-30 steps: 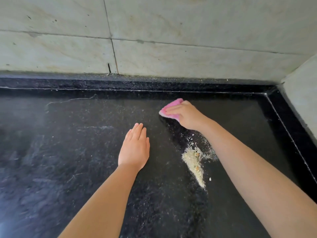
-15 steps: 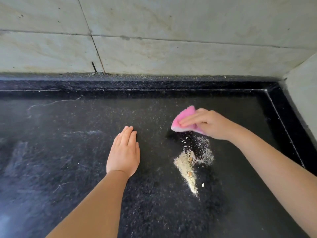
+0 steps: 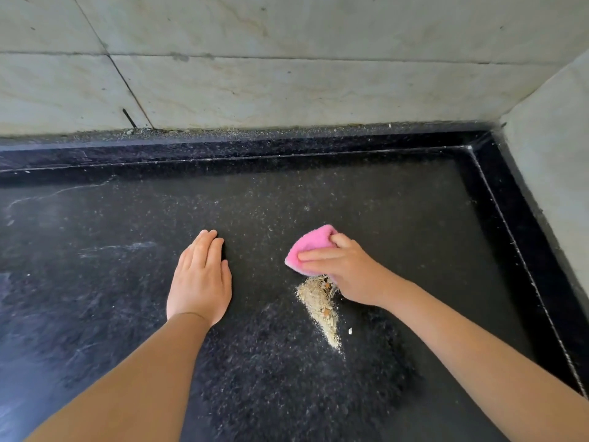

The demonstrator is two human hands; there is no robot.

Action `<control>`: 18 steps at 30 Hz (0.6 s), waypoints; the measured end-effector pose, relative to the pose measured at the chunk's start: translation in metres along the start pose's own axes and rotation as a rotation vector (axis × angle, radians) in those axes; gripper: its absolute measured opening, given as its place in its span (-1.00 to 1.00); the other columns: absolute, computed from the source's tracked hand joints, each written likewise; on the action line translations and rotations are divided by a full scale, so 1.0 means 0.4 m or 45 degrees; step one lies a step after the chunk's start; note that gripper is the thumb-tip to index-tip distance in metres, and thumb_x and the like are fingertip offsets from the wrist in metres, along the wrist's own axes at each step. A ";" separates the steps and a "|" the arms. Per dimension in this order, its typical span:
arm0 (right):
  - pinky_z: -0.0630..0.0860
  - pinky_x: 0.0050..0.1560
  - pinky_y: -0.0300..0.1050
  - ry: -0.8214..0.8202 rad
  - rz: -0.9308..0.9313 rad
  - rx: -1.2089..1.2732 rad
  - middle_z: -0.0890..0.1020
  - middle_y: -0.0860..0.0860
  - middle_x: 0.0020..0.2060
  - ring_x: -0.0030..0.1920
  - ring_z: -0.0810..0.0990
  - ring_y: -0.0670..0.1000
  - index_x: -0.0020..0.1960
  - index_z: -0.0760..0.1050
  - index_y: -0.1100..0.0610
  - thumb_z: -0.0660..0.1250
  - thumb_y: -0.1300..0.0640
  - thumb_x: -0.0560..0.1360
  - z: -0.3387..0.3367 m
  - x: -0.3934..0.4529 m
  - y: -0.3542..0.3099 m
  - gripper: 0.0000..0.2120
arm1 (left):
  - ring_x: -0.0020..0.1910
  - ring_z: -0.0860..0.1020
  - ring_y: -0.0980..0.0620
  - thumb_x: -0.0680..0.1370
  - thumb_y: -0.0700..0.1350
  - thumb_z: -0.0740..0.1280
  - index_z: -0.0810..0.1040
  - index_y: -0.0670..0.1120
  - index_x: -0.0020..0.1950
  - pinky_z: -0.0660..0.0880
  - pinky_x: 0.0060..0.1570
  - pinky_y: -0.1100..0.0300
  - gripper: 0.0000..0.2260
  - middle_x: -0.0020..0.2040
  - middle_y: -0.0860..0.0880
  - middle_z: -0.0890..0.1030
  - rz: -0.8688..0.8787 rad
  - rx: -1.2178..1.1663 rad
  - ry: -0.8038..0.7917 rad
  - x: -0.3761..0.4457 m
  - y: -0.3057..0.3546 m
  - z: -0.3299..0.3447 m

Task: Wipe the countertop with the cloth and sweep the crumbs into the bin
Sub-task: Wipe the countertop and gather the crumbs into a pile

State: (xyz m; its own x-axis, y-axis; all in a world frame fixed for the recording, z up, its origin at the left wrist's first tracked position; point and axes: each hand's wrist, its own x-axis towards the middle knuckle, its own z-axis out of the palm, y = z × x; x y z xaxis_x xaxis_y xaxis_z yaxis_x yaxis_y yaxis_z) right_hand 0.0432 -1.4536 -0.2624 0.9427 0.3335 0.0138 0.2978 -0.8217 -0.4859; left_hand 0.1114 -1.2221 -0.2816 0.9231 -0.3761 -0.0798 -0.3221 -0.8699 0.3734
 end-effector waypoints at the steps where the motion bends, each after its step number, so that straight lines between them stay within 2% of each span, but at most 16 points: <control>1: 0.41 -0.02 0.23 0.005 -0.010 0.039 0.65 0.07 0.03 0.02 0.45 0.24 0.06 0.60 0.21 0.28 0.54 0.19 -0.011 -0.011 -0.013 -0.50 | 0.35 0.31 -0.25 0.53 -0.29 0.22 0.41 -0.37 0.26 0.20 0.34 -0.05 -0.68 0.32 -0.28 0.41 -0.002 -0.002 -0.003 0.000 0.001 -0.001; 3: 0.37 0.05 0.19 0.110 0.017 0.054 0.65 0.05 0.03 0.02 0.38 0.07 0.07 0.59 0.21 0.25 0.48 0.23 -0.049 -0.022 -0.014 -0.54 | 0.37 0.30 -0.23 0.54 -0.28 0.21 0.40 -0.36 0.27 0.18 0.35 -0.03 -0.68 0.33 -0.27 0.40 -0.011 -0.003 -0.015 -0.001 0.003 -0.003; 4: 0.40 0.02 0.19 0.175 0.045 0.024 0.65 0.05 0.01 -0.03 0.35 0.03 0.06 0.60 0.21 0.24 0.47 0.24 -0.072 -0.022 -0.001 -0.56 | 0.37 0.29 -0.23 0.54 -0.28 0.20 0.39 -0.36 0.28 0.17 0.36 -0.02 -0.68 0.33 -0.26 0.39 -0.016 -0.005 -0.019 0.000 0.004 -0.003; 7: 0.48 -0.16 0.28 0.355 0.266 -0.118 0.67 0.14 -0.04 -0.20 0.45 0.31 -0.01 0.62 0.26 0.18 0.49 0.24 -0.117 -0.015 0.074 -0.58 | 0.36 0.30 -0.24 0.54 -0.29 0.21 0.39 -0.37 0.27 0.17 0.35 -0.02 -0.68 0.33 -0.27 0.40 -0.008 -0.003 -0.008 -0.001 0.002 -0.002; 10: 0.50 -0.24 0.33 0.504 0.513 -0.220 0.67 0.18 -0.06 -0.26 0.47 0.38 -0.04 0.63 0.27 0.17 0.49 0.22 -0.093 -0.028 0.141 -0.59 | 0.34 0.32 -0.27 0.52 -0.31 0.23 0.41 -0.38 0.25 0.20 0.32 -0.05 -0.69 0.30 -0.30 0.41 -0.013 -0.009 0.006 -0.002 0.001 -0.002; 13: 0.50 -0.27 0.27 0.550 0.586 -0.265 0.67 0.14 -0.05 -0.26 0.46 0.36 -0.03 0.63 0.22 0.22 0.53 0.19 -0.035 -0.058 0.127 -0.55 | 0.31 0.35 -0.30 0.51 -0.33 0.25 0.43 -0.40 0.22 0.22 0.29 -0.07 -0.70 0.27 -0.32 0.44 0.003 -0.001 0.014 -0.003 0.000 0.000; 16: 0.49 -0.27 0.21 0.528 0.579 -0.211 0.66 0.11 -0.02 -0.26 0.46 0.31 -0.01 0.62 0.20 0.34 0.64 0.11 0.013 -0.081 0.054 -0.44 | 0.34 0.32 -0.28 0.52 -0.32 0.23 0.41 -0.39 0.24 0.19 0.32 -0.05 -0.69 0.30 -0.30 0.41 -0.003 0.004 0.008 -0.003 0.000 0.002; 18: 0.50 -0.29 0.17 0.504 0.554 -0.173 0.66 0.09 -0.01 -0.23 0.50 0.29 0.01 0.62 0.20 0.38 0.63 0.09 0.043 -0.093 -0.006 -0.43 | 0.35 0.31 -0.28 0.53 -0.32 0.22 0.40 -0.39 0.25 0.18 0.33 -0.06 -0.69 0.31 -0.30 0.40 -0.001 0.004 0.012 -0.004 0.001 0.001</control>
State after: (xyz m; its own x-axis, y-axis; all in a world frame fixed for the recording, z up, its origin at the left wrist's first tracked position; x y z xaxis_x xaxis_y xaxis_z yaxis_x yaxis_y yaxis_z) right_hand 0.0048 -1.4563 -0.2768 0.9590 -0.2224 0.1754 -0.1358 -0.9045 -0.4043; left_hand 0.1096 -1.2221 -0.2817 0.9253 -0.3724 -0.0711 -0.3222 -0.8712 0.3705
